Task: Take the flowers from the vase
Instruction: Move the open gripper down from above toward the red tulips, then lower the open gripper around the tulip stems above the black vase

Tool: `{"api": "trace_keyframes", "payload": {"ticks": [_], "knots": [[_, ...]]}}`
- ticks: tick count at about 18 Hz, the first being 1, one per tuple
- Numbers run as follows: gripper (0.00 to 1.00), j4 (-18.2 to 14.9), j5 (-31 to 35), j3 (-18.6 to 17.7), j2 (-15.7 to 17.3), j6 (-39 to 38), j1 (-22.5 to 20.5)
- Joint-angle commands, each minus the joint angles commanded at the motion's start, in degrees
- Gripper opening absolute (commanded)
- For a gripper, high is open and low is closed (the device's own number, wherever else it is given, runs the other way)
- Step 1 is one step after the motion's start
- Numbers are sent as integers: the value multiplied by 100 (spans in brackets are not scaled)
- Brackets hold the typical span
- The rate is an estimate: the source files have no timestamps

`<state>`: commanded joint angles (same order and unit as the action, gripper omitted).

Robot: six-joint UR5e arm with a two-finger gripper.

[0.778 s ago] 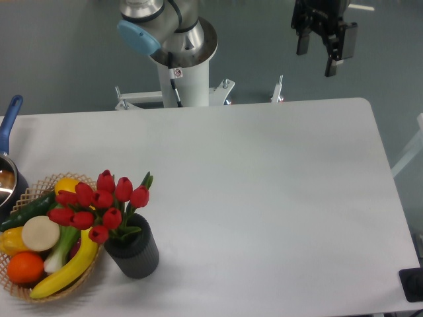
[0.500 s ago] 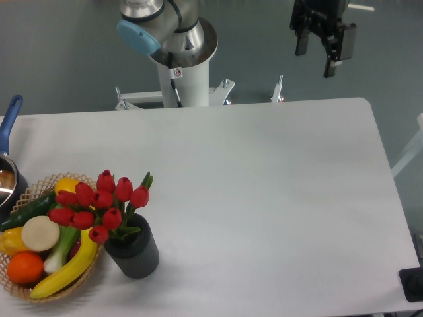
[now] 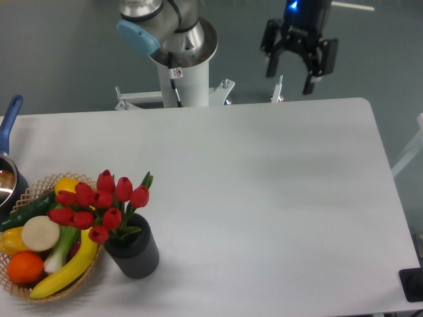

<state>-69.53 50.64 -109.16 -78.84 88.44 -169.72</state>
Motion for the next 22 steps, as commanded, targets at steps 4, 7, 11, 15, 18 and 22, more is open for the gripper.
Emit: {"api": "trace_keyframes", "payload": {"ticks": [4, 7, 11, 15, 18, 22], "knots": [[100, 210, -421, -421, 0, -213, 193], [100, 369, -783, -668, -114, -204, 509], [100, 756, -845, -668, -500, -222, 931], [100, 1361, -1020, -660, -939, -222, 1291], [100, 1758, -1047, -651, -1273, -213, 1581], [100, 1838, -1204, -633, -1397, -239, 1732]]}}
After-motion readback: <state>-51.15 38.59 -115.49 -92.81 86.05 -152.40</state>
